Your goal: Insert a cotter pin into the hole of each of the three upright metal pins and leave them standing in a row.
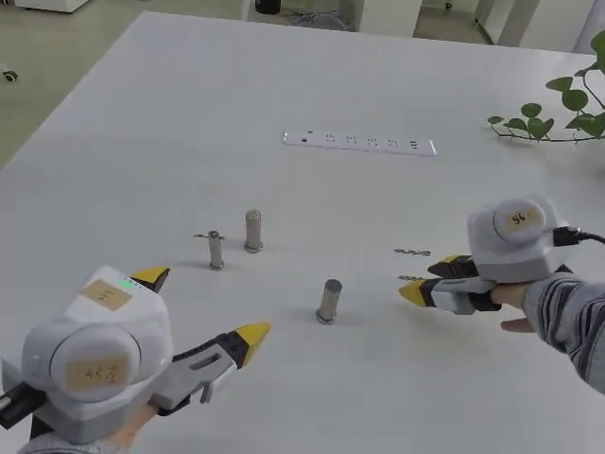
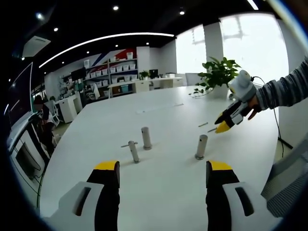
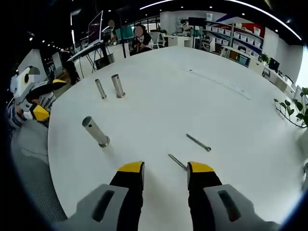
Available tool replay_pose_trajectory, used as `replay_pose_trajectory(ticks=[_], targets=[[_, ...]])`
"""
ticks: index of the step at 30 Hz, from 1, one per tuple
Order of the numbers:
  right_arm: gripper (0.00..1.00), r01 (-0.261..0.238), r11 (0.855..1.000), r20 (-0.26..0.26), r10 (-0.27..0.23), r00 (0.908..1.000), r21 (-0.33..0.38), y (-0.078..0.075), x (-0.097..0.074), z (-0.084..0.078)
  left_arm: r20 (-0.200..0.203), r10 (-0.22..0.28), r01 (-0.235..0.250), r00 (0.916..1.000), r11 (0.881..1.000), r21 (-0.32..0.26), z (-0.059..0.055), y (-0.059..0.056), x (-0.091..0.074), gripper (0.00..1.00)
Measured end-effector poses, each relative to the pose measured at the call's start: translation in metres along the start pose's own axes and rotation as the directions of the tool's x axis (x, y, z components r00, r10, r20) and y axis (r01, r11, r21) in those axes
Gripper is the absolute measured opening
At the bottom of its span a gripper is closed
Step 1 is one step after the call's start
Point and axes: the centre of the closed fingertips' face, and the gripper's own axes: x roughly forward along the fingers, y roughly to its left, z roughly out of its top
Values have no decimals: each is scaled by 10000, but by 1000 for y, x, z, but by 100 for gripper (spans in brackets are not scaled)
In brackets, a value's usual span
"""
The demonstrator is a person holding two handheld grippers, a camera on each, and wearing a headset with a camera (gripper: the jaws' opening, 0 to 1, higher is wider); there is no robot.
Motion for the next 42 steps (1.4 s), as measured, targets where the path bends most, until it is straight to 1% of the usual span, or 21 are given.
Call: replay_pose_trajectory(ticks=[2, 4, 9, 13, 14, 17, 20, 24, 26, 27, 29, 30, 32, 33, 34, 35, 36, 37, 39, 40, 42], targets=[[31, -63, 9999, -152, 62, 9999, -91, -2, 0, -2, -32, 8, -8, 10000, 10000, -7, -1, 0, 0, 71], [30, -143, 9996, -474, 130, 9988, -260, -6, 1, -5, -44, 3, -3, 10000, 10000, 15, 0, 0, 1, 71], [26, -294, 9993, -869, 273, 9958, -230, -14, 2, -6, -90, -10, 10, 10000, 10000, 16, -2, 0, 1, 70], [21, -434, 9987, -1372, 392, 9898, -283, -18, 3, -10, -132, -56, 56, 9999, 10000, 18, -4, -1, 2, 69], [19, -489, 9983, -1416, 441, 9889, -302, -18, 3, -10, -159, -60, 60, 9999, 10000, 18, -5, -1, 2, 68], [16, -719, 9960, -1926, 604, 9794, -530, -20, 4, -16, -162, -68, 68, 9998, 10000, 11, -5, -1, 2, 68], [13, -827, 9947, -2069, 684, 9760, -609, -21, 4, -17, -166, -53, 53, 9998, 10000, -1, -6, -1, 1, 67], [11, -990, 9924, -2213, 807, 9719, -727, -20, 5, -18, -197, -24, 23, 9998, 10000, -43, -7, 0, 0, 66], [8, -1094, 9892, -2354, 839, 9683, -974, -19, 6, -20, -202, -12, 12, 9998, 10000, -38, -7, 0, 0, 66], [6, -1171, 9860, -2488, 847, 9649, -1187, -18, 6, -22, -213, -17, 16, 9998, 10000, -38, -8, 0, 0, 66], [3, -1241, 9820, -2590, 840, 9622, -1426, -17, 6, -24, -212, -25, 24, 9998, 10000, -45, -8, -1, 0, 66], [2, -1216, 9798, -2511, 791, 9647, -1586, -18, 6, -22, -198, -34, 33, 9998, 10000, -43, -8, -1, -1, 66], [1, -1262, 9789, -2562, 820, 9631, -1610, -18, 7, -22, -211, -50, 49, 9998, 10000, -57, -8, -2, -1, 65], [1, -1298, 9720, -2674, 744, 9607, -1958, -18, 6, -23, -174, -102, 100, 9998, 9999, -97, -8, -3, -1, 65], [1, -1425, 9575, -2784, 697, 9579, -2507, -19, 7, -23, -169, -159, 157, 9997, 9998, -120, -8, -4, -1, 65], [1, -1467, 9504, -2840, 657, 9566, -2744, -19, 7, -23, -184, -184, 182, 9997, 9998, -106, -8, -5, -1, 65], [1, -1553, 9390, -2933, 619, 9540, -3070, -18, 7, -23, -216, -224, 222, 9995, 9997, -87, -9, -6, -1, 65], [1, -1589, 9335, -2964, 601, 9532, -3215, -18, 7, -23, -217, -252, 250, 9994, 9996, -97, -9, -6, -1, 65], [0, -1611, 9287, -3036, 558, 9512, -3339, -17, 8, -23, -204, -318, 316, 9993, 9994, -110, -9, -7, -1, 64], [0, -1646, 9222, -3061, 535, 9505, -3499, -17, 8, -23, -189, -348, 346, 9992, 9993, -127, -9, -8, -1, 64], [0, -1723, 9031, -3050, 487, 9511, -3933, -17, 8, -23, -252, -413, 410, 9988, 9991, -127, -10, -9, -1, 63]])
